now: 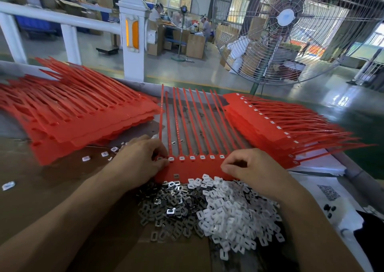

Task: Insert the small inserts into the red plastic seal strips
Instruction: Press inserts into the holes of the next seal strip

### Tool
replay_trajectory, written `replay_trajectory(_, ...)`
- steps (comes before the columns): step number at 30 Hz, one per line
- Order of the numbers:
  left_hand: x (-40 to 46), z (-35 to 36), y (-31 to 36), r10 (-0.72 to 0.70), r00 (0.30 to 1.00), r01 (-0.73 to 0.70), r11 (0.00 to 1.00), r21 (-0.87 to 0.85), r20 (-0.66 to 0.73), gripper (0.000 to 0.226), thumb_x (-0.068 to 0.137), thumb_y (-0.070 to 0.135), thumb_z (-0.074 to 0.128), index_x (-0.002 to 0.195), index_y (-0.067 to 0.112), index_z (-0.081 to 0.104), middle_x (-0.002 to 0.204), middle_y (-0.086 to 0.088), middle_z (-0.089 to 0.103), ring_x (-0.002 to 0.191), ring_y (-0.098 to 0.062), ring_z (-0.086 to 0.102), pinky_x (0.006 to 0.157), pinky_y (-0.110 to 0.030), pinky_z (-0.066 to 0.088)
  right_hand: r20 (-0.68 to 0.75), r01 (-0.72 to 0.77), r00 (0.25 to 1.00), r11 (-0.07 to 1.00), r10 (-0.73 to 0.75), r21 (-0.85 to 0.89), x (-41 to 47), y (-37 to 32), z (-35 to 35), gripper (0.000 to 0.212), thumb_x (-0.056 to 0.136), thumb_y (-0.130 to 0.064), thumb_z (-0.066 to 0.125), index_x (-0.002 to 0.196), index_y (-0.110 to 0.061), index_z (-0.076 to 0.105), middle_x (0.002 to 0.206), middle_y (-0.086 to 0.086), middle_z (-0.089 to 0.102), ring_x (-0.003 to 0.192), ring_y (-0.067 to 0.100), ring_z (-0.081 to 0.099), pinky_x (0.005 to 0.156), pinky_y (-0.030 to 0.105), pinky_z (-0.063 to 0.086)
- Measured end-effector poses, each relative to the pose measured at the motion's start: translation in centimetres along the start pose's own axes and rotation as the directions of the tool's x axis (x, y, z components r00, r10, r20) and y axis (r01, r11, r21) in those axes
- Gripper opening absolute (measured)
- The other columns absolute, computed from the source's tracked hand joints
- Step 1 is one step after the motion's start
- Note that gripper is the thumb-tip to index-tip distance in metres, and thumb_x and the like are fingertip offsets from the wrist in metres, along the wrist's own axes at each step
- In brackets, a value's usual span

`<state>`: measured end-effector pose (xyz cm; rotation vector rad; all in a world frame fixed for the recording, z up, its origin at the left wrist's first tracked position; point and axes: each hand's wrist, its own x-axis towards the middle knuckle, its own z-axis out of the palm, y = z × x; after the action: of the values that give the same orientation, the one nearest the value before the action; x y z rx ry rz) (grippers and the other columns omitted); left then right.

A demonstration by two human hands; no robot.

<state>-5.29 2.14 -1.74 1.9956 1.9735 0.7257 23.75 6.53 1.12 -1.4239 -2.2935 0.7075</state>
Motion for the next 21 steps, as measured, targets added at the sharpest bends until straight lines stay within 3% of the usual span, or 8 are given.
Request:
replay_trajectory(6,0.02,0.01,-0.08,0.008,1.0,-0.008,1.0,0.005,-0.003,0.015,0.087,0.045,0.073,0.099,0.038,0.068,0.099,0.014,0.052,0.098,-0.01,0.054,0.092,-0.034,0.047,0.115,-0.016,0.993,1.0,0.017,-0.006,0.02,-0.4,0.29,0.011,0.088,-0.038,0.081,0.082,-0.03,0.075,0.077,-0.014,0.073,0.066,0.0,0.065,0.064,0.023,0.046)
replay_trajectory(10,0.01,-0.06,-0.05,0.002,1.0,-0.002,1.0,0.008,0.005,0.016,0.088,0.046,0.072,0.101,0.037,0.068,0.101,0.014,0.053,0.099,-0.01,0.053,0.092,-0.033,0.047,0.131,-0.027,0.991,0.999,0.03,-0.03,0.0,-0.37,0.36,0.014,0.09,-0.038,0.08,0.082,-0.029,0.073,0.072,-0.017,0.071,0.061,-0.003,0.062,0.057,0.015,0.043)
replay_trajectory(17,-0.03,-0.2,0.05,-0.006,1.0,0.006,1.0,0.008,0.016,0.017,0.089,0.046,0.071,0.102,0.036,0.068,0.103,0.011,0.054,0.101,-0.012,0.053,0.095,-0.037,0.048,0.009,-0.045,0.999,0.98,0.044,0.195,-0.13,0.03,-0.17,0.01,0.091,-0.026,0.078,0.083,-0.022,0.073,0.073,-0.002,0.074,0.056,0.005,0.062,0.054,0.015,0.048)
replay_trajectory(21,-0.01,-0.23,0.09,-0.006,1.0,0.006,1.0,0.007,0.014,0.017,0.089,0.046,0.071,0.102,0.037,0.068,0.103,0.011,0.054,0.101,-0.012,0.053,0.096,-0.038,0.048,0.005,-0.047,0.999,0.968,0.047,0.247,-0.1,0.5,-0.19,0.008,0.091,-0.023,0.078,0.086,-0.027,0.072,0.075,-0.005,0.073,0.059,0.003,0.061,0.06,0.019,0.048)
